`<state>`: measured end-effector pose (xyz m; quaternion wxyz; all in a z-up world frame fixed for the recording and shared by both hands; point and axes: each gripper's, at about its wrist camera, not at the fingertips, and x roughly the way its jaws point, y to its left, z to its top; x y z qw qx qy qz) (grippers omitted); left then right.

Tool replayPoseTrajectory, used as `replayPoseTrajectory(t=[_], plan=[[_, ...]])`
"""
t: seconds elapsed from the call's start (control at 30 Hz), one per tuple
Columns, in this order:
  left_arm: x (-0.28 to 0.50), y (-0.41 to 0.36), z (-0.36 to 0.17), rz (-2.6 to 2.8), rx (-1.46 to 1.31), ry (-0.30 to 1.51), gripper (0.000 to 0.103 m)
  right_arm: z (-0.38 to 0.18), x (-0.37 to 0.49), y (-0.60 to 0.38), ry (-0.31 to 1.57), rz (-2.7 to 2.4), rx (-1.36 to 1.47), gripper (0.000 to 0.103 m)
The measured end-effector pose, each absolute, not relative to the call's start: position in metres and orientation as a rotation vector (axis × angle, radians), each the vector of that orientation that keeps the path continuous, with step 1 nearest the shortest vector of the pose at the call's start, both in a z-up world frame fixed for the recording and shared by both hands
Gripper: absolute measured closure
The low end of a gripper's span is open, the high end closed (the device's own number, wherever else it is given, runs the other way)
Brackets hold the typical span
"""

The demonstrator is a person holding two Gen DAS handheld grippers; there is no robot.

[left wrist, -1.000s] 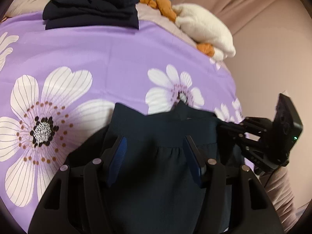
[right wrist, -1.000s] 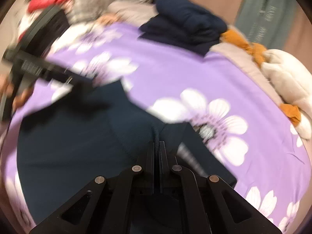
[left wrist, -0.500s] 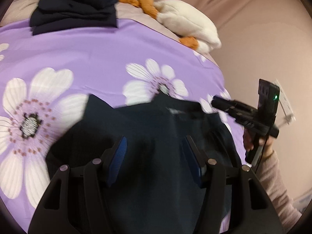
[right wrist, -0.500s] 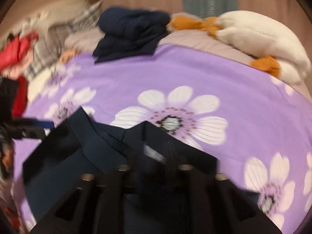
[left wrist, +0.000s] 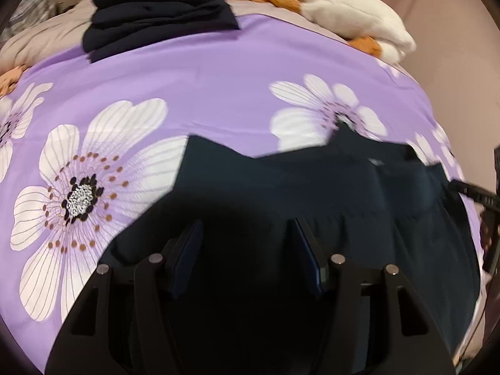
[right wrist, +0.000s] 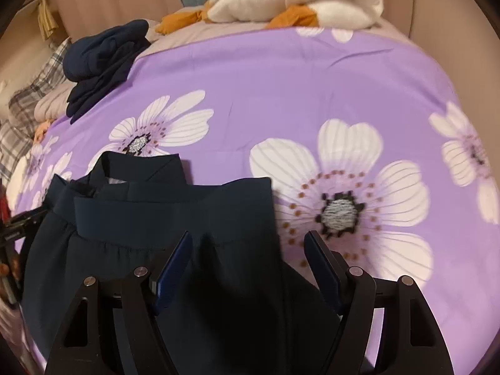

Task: Fold large clothes

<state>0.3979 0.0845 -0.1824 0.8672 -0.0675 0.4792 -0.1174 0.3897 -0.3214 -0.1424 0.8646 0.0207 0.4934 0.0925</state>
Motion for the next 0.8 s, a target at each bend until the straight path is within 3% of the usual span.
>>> replayPoseTrajectory(t=[0.03,0.1,0.13,0.2,0.27,0.33,0.57,0.63,0.67,0.7,0.8], plan=[[0.401,0.087,-0.184,-0.232,-0.152,0.995,0.045,-0.147,0.394,-0.317,1.035,0.193,0.027,0.053],[0.404,0.089,-0.184,-0.209,-0.157,0.974,0.045,-0.154,0.399,-0.309,1.052,0.203,-0.003,0.081],[0.406,0.088,-0.185,-0.196,-0.148,0.962,0.045,-0.153,0.399,-0.305,1.025,0.203,-0.019,0.087],[0.412,0.085,-0.184,-0.172,-0.122,0.942,0.045,-0.142,0.394,-0.309,0.944,0.188,0.016,0.089],[0.424,0.08,-0.184,-0.147,-0.086,0.928,0.046,-0.131,0.399,-0.332,0.881,0.13,0.136,0.09],[0.437,0.079,-0.184,-0.129,-0.081,0.931,0.054,-0.131,0.405,-0.342,0.887,0.113,0.178,0.091],[0.463,0.092,-0.189,-0.107,-0.21,0.984,0.054,-0.174,0.425,-0.326,1.054,0.025,0.103,0.086],[0.458,0.103,-0.182,-0.129,-0.283,0.989,0.047,-0.163,0.422,-0.334,1.035,0.008,0.14,0.062],[0.455,0.115,-0.176,-0.14,-0.327,0.995,0.042,-0.157,0.419,-0.338,1.021,-0.011,0.142,0.057],[0.45,0.123,-0.172,-0.14,-0.352,0.993,0.035,-0.151,0.416,-0.341,1.003,-0.022,0.144,0.055],[0.437,0.154,-0.157,-0.164,-0.429,0.96,0.034,-0.131,0.399,-0.347,0.942,-0.011,0.182,0.055]])
